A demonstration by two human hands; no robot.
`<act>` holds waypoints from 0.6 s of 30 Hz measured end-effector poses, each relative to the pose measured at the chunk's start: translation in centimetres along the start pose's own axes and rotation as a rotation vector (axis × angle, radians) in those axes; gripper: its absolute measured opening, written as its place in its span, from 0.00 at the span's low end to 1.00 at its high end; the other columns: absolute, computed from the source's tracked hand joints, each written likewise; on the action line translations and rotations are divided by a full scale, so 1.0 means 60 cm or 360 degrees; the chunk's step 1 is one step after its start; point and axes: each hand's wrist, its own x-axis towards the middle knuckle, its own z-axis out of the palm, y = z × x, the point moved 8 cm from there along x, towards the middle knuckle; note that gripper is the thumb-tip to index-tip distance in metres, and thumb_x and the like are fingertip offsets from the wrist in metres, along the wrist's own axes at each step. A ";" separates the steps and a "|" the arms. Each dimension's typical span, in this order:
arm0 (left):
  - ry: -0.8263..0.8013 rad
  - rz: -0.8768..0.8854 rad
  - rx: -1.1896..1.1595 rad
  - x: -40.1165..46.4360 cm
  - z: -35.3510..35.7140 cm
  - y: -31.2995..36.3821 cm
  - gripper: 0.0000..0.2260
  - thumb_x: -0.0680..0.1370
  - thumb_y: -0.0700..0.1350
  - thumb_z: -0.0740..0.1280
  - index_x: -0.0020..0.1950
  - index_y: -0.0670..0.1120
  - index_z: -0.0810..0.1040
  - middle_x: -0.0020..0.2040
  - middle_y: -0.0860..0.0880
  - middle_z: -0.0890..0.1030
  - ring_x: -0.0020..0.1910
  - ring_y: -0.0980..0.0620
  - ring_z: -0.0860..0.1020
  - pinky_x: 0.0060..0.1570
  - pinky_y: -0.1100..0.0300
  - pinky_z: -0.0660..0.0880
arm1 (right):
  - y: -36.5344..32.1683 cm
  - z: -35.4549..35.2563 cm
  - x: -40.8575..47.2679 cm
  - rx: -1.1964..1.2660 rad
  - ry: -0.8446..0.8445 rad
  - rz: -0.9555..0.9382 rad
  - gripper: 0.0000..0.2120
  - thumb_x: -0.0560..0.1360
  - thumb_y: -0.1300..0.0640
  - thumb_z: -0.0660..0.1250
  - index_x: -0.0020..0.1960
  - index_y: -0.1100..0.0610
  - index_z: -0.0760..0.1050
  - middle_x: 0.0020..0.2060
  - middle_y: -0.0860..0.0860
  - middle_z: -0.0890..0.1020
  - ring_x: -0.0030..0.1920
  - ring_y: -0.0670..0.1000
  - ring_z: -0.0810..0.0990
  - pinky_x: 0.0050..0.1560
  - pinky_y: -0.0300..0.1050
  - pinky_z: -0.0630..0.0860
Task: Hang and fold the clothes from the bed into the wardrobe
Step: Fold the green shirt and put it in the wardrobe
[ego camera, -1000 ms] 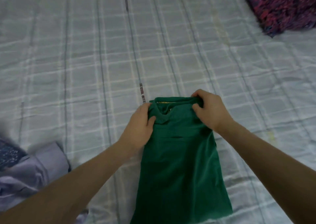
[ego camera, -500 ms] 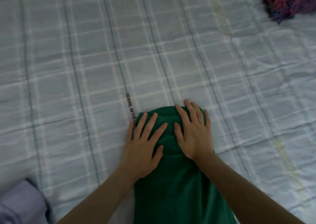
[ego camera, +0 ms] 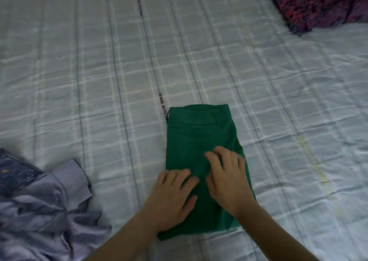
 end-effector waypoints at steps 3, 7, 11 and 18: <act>-0.0341 0.0141 0.0124 -0.116 0.063 0.032 0.29 0.72 0.66 0.62 0.66 0.51 0.73 0.56 0.50 0.75 0.48 0.48 0.72 0.49 0.53 0.66 | 0.009 0.035 -0.160 -0.0050 -0.0363 -0.0084 0.26 0.61 0.47 0.65 0.58 0.54 0.71 0.53 0.53 0.72 0.48 0.58 0.76 0.49 0.52 0.67; -0.0384 0.0041 0.0226 -0.150 0.078 0.014 0.33 0.70 0.63 0.65 0.71 0.49 0.69 0.60 0.50 0.74 0.51 0.48 0.72 0.51 0.55 0.71 | 0.039 0.083 -0.264 -0.0175 -0.0744 -0.0166 0.36 0.57 0.50 0.74 0.64 0.54 0.74 0.58 0.54 0.77 0.53 0.56 0.77 0.53 0.50 0.78; -0.0353 -0.0003 0.0219 -0.117 0.072 0.037 0.32 0.68 0.60 0.68 0.67 0.47 0.71 0.54 0.48 0.75 0.49 0.47 0.74 0.48 0.53 0.76 | 0.045 0.088 -0.208 -0.0196 -0.0646 0.0022 0.31 0.59 0.56 0.76 0.60 0.54 0.72 0.54 0.54 0.76 0.49 0.59 0.77 0.44 0.54 0.77; -0.0565 -0.0190 0.0321 -0.072 0.037 0.029 0.19 0.65 0.51 0.79 0.50 0.47 0.77 0.42 0.48 0.77 0.37 0.47 0.77 0.28 0.60 0.65 | 0.034 0.060 -0.147 -0.0261 -0.0709 0.0089 0.17 0.76 0.65 0.59 0.63 0.53 0.69 0.55 0.51 0.74 0.55 0.54 0.74 0.43 0.47 0.72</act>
